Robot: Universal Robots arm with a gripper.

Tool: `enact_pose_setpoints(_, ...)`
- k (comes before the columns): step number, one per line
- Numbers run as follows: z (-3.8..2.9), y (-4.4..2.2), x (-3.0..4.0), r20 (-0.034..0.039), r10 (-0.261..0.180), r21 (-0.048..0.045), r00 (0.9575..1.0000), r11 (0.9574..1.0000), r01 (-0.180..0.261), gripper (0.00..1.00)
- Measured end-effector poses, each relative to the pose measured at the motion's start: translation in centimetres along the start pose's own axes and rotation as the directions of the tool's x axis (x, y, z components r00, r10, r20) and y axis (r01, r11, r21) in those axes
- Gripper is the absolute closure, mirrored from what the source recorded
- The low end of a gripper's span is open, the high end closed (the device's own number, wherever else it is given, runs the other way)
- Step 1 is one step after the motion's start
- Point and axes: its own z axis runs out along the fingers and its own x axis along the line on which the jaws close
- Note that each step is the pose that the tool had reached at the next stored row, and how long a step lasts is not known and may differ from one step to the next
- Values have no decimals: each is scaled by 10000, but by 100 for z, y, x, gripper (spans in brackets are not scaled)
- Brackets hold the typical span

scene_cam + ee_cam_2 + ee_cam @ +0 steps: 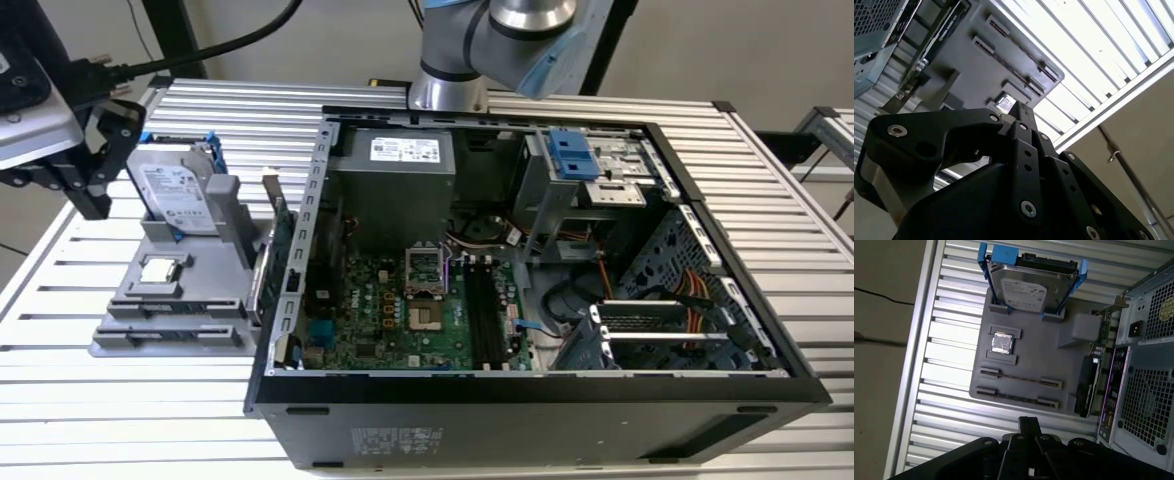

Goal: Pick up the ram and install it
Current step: 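Pick up the ram and move it above insertion slot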

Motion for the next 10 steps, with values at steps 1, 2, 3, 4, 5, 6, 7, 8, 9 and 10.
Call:
enact_pose_setpoints(1, 0, 0, 0, -5, -70, 1, 10000, 10000, 70, 100)
enact_pose_setpoints(2, 0, 0, 0, -9, -139, 2, 9999, 9999, 139, 100)
enact_pose_setpoints(3, 0, 0, 1, -14, -216, 3, 9998, 9998, 216, 100)
enact_pose_setpoints(4, 0, 0, 1, -19, -302, 5, 9995, 9995, 302, 100)
enact_pose_setpoints(5, 0, 0, 1, -24, -378, 6, 9993, 9993, 378, 100)
enact_pose_setpoints(6, 0, 0, 1, -29, -460, 7, 9989, 9989, 460, 100)
enact_pose_setpoints(7, 0, 0, 1, -33, -530, 8, 9986, 9986, 530, 100)
enact_pose_setpoints(8, 0, 0, 1, -39, -609, 9, 9981, 9981, 609, 100)
enact_pose_setpoints(9, 0, 1, 1, -44, -692, 10, 9976, 9976, 692, 100)
enact_pose_setpoints(10, 0, 0, 1, -49, -770, 11, 9970, 9970, 770, 100)
